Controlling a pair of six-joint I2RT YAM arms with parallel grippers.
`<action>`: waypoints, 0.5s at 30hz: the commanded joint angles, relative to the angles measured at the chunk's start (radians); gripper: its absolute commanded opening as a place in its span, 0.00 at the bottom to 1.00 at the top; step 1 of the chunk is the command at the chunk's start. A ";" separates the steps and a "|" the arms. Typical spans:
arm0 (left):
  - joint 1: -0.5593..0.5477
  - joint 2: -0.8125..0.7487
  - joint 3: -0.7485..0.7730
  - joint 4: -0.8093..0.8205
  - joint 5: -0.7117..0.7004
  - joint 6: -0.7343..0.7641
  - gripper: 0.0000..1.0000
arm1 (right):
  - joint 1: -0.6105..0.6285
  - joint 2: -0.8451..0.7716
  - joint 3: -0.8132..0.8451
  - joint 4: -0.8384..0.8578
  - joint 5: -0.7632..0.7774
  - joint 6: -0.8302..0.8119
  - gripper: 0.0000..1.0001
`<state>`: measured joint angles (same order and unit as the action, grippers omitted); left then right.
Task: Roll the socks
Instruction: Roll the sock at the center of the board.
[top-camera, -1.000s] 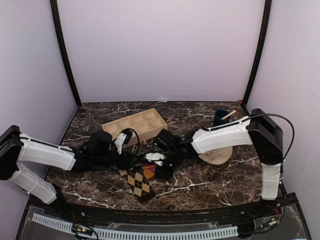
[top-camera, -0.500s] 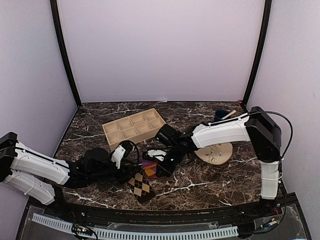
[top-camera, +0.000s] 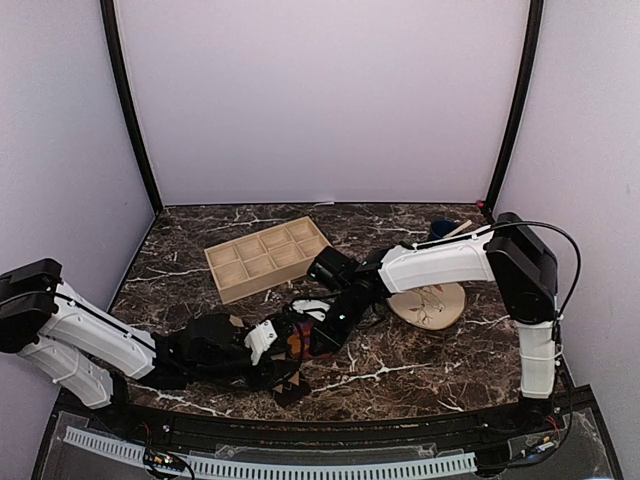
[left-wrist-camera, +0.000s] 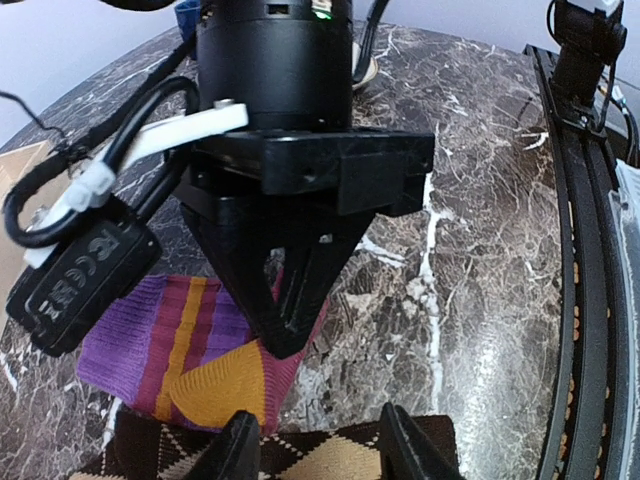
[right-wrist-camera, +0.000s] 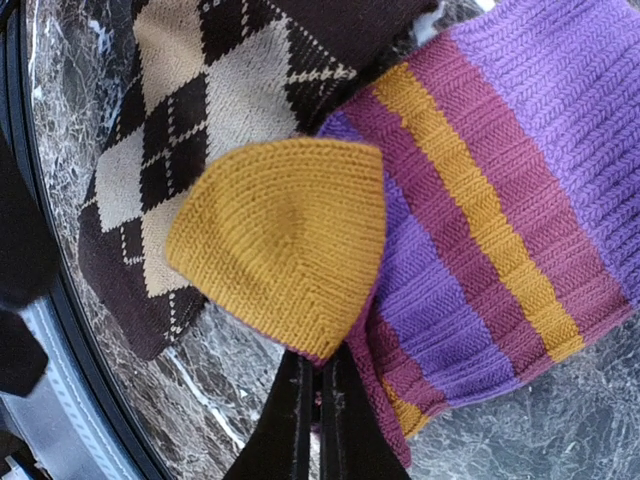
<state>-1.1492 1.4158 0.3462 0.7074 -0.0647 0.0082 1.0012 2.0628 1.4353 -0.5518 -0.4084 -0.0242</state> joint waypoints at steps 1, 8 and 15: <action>-0.016 0.044 0.051 0.019 -0.043 0.113 0.44 | -0.004 0.016 0.021 -0.019 -0.028 -0.003 0.00; -0.020 0.112 0.115 0.003 -0.042 0.203 0.44 | -0.004 0.013 0.019 -0.022 -0.034 -0.009 0.00; -0.021 0.164 0.158 -0.049 -0.056 0.252 0.44 | -0.004 0.013 0.022 -0.028 -0.043 -0.018 0.00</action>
<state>-1.1652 1.5635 0.4732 0.6979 -0.0998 0.2115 1.0012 2.0628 1.4357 -0.5716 -0.4286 -0.0284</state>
